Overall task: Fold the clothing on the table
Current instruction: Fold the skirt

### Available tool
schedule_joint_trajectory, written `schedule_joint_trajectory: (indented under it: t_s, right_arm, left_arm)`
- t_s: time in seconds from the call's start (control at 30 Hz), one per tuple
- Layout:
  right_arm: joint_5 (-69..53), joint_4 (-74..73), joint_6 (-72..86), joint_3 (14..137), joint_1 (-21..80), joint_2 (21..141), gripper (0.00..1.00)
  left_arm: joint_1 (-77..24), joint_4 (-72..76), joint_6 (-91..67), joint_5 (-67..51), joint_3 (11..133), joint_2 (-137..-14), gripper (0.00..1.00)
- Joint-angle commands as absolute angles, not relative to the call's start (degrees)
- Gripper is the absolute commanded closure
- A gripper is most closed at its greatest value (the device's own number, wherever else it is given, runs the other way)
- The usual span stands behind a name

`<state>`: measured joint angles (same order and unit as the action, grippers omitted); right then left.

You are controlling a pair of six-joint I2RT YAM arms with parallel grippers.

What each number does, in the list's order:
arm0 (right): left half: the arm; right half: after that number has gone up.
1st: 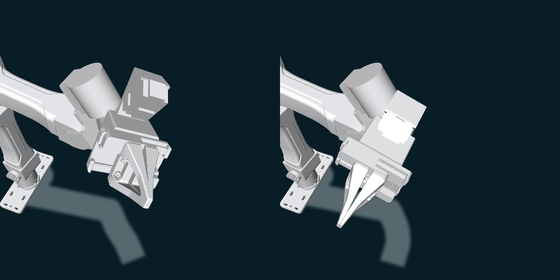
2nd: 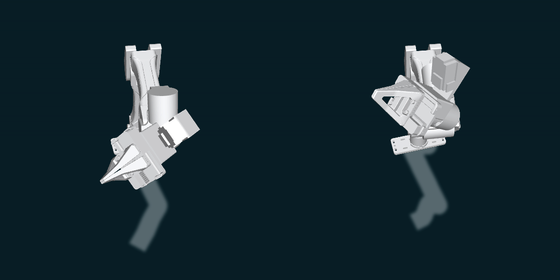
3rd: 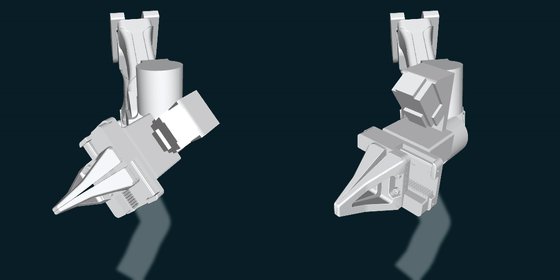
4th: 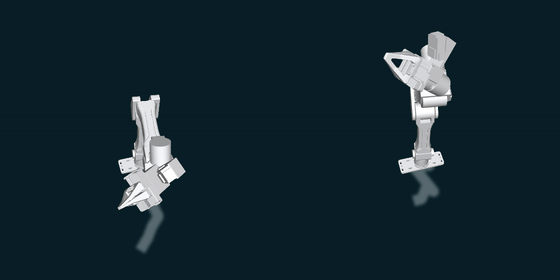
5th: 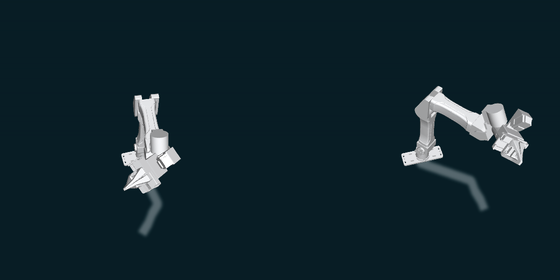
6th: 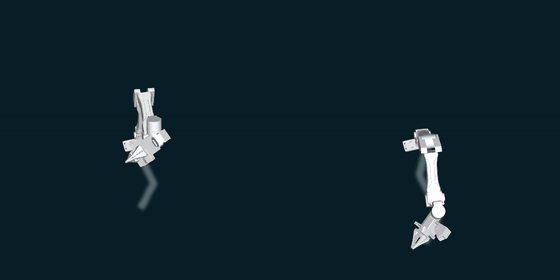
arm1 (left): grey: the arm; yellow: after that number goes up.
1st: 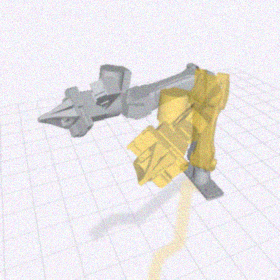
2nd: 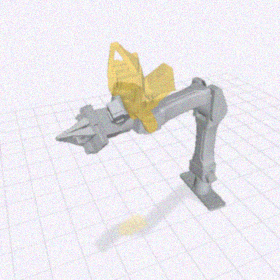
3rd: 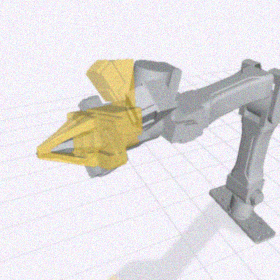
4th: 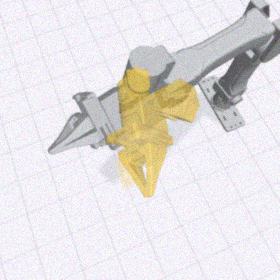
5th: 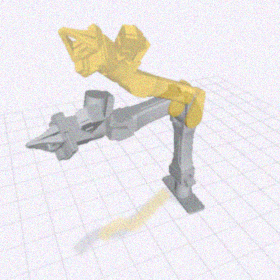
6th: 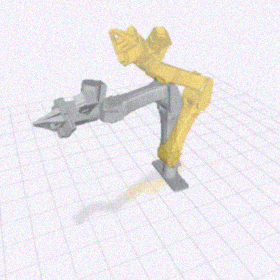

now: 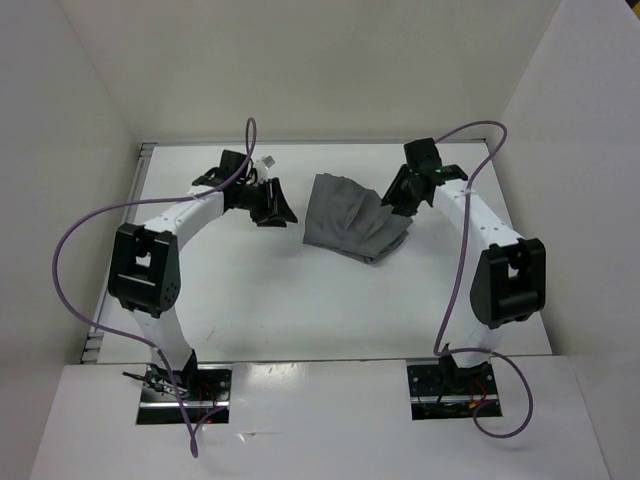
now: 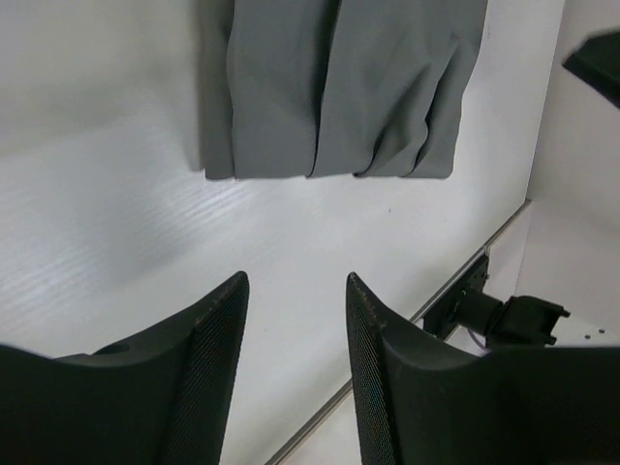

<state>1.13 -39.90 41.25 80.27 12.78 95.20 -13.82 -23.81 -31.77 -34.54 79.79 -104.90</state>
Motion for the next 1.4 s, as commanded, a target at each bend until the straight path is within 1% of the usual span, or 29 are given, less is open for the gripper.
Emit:
schedule_joint_trajectory:
  t_s: [0.0,0.03,0.17,0.3,0.43,0.53,0.57,0.63,0.67,0.7,0.77,0.8,0.87,0.9,0.93,0.97,1.0,1.07,1.1,1.2,1.23,1.3,1.37]
  right_arm:
    - [-9.22,-29.03,41.13,78.84,13.27,100.36,0.57]
    - [-10.19,-27.87,41.13,77.88,13.27,102.89,0.57]
    - [-10.90,-25.58,41.66,74.02,14.32,106.00,0.57]
    - [-8.36,-26.28,42.88,69.97,14.33,105.30,0.56]
    - [-5.10,-31.45,43.68,67.15,15.38,102.40,0.56]
    - [-3.87,-31.46,44.21,66.62,15.38,96.87,0.56]
    - [-3.35,-31.46,43.60,67.23,15.38,92.85,0.56]
    - [-0.98,-31.99,42.81,68.98,15.38,88.09,0.49]
    - [0.43,-31.99,42.80,69.52,15.38,82.58,0.45]
    - [1.92,-31.99,42.28,69.52,15.38,79.75,0.41]
    - [5.35,-31.99,42.28,69.52,14.24,74.47,0.37]
    - [5.97,-32.60,42.28,68.48,13.37,69.83,0.32]
    - [5.98,-33.48,42.28,65.76,10.04,64.20,0.30]
    - [5.98,-34.01,42.80,64.52,8.98,62.51,0.30]
    - [5.19,-34.01,42.80,63.21,8.09,60.84,0.30]
    - [5.19,-34.62,43.50,60.15,6.61,59.25,0.30]
    - [4.58,-34.63,44.46,58.55,6.59,55.58,0.30]
    - [4.57,-35.24,45.79,54.26,5.28,51.79,0.26]
    - [4.57,-35.24,45.79,53.10,5.27,47.85,0.23]
    - [6.85,-36.29,47.11,50.63,4.66,42.12,0.22]
    - [7.38,-36.30,47.89,49.67,4.66,38.45,0.20]
    - [8.86,-36.91,49.13,47.99,4.66,35.17,0.16]
    - [8.88,-36.91,49.74,46.59,4.66,31.47,0.06]
  left_arm:
    - [-14.41,-18.74,-32.78,-36.12,74.72,-99.85,0.48]
    - [-14.94,-17.68,-33.91,-35.51,70.97,-99.15,0.48]
    - [-14.94,-15.73,-34.98,-34.89,64.53,-96.77,0.48]
    - [-14.94,-15.73,-34.46,-34.28,62.67,-95.54,0.48]
    - [-14.94,-16.26,-34.45,-34.28,62.67,-95.01,0.48]
    - [-14.94,-13.81,-34.45,-36.03,60.48,-93.70,0.48]
    - [-14.94,-12.06,-35.32,-36.64,59.77,-93.17,0.48]
    - [-15.47,-10.82,-36.12,-36.65,58.28,-90.80,0.45]
    - [-15.47,-9.59,-36.91,-36.65,56.88,-89.75,0.43]
    - [-15.47,-9.58,-36.91,-36.65,56.87,-87.74,0.43]
    - [-16.08,-9.06,-37.53,-36.65,56.34,-85.97,0.41]
    - [-16.61,-9.05,-37.53,-36.65,56.34,-85.35,0.36]
    - [-17.84,-9.76,-37.53,-36.04,56.95,-84.81,0.32]
    - [-18.71,-10.80,-37.53,-35.51,56.95,-84.81,0.19]
    - [-18.72,-10.81,-37.53,-35.51,57.65,-84.29,0.04]
    - [-18.72,-10.81,-37.53,-35.51,57.66,-83.77,0.00]
    - [-19.24,-10.81,-37.53,-35.51,57.66,-83.76,0.00]
    - [-19.25,-9.76,-37.53,-36.29,57.13,-82.27,0.00]
    - [-19.25,-9.76,-38.05,-36.30,57.13,-82.27,0.00]
    - [-19.25,-9.05,-38.06,-36.30,56.60,-81.74,0.00]
    - [-19.25,-9.05,-38.06,-36.82,56.60,-81.74,0.00]
    - [-19.78,-9.05,-38.06,-36.83,56.60,-82.35,0.00]
    - [-20.30,-9.67,-38.06,-36.83,58.00,-83.58,0.00]
